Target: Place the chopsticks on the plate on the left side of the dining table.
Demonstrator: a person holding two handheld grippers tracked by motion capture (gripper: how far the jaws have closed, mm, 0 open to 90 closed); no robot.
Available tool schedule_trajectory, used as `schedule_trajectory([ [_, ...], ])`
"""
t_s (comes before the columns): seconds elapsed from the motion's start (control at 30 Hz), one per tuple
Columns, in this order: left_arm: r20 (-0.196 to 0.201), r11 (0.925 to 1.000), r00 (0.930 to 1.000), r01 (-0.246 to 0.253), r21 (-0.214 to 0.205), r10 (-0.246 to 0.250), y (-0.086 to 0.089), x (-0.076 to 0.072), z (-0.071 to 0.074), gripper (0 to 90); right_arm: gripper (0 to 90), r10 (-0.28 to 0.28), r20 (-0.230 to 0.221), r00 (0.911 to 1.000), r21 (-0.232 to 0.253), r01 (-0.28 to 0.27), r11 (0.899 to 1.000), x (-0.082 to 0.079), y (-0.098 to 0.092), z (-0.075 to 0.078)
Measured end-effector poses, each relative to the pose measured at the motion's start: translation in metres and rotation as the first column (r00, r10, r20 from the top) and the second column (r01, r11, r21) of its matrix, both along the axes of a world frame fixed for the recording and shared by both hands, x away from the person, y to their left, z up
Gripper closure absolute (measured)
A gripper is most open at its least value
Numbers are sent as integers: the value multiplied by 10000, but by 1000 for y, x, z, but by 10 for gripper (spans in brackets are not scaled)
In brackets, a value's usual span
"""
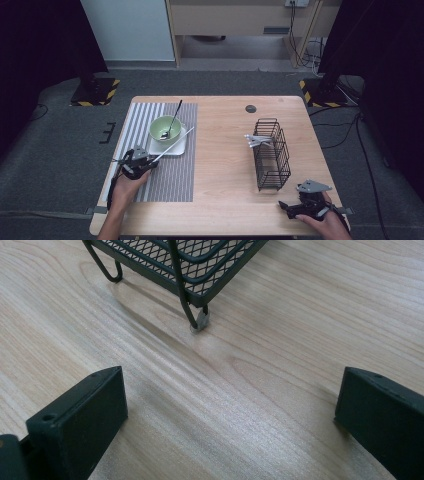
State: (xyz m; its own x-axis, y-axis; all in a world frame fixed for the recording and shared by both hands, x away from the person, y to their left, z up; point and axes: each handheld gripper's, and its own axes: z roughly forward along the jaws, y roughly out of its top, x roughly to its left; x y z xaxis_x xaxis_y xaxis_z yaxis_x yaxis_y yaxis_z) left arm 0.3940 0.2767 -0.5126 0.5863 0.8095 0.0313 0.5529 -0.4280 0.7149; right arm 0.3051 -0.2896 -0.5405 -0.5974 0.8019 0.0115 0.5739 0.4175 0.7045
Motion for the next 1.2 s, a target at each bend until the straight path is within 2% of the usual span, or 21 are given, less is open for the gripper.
schedule_trajectory([
  [0.8,-181,9995,9995,-254,197,257,0,5,-4,816,3,21,13,10000,-5,-21,10000,0,0,0],
  [0.93,-363,9991,9989,-272,315,283,0,6,-7,812,3,19,13,10000,-6,-19,10000,0,0,0],
  [1.2,-392,9977,9985,-347,585,371,-1,7,-8,806,3,20,14,10000,-5,-20,10000,0,0,0],
])
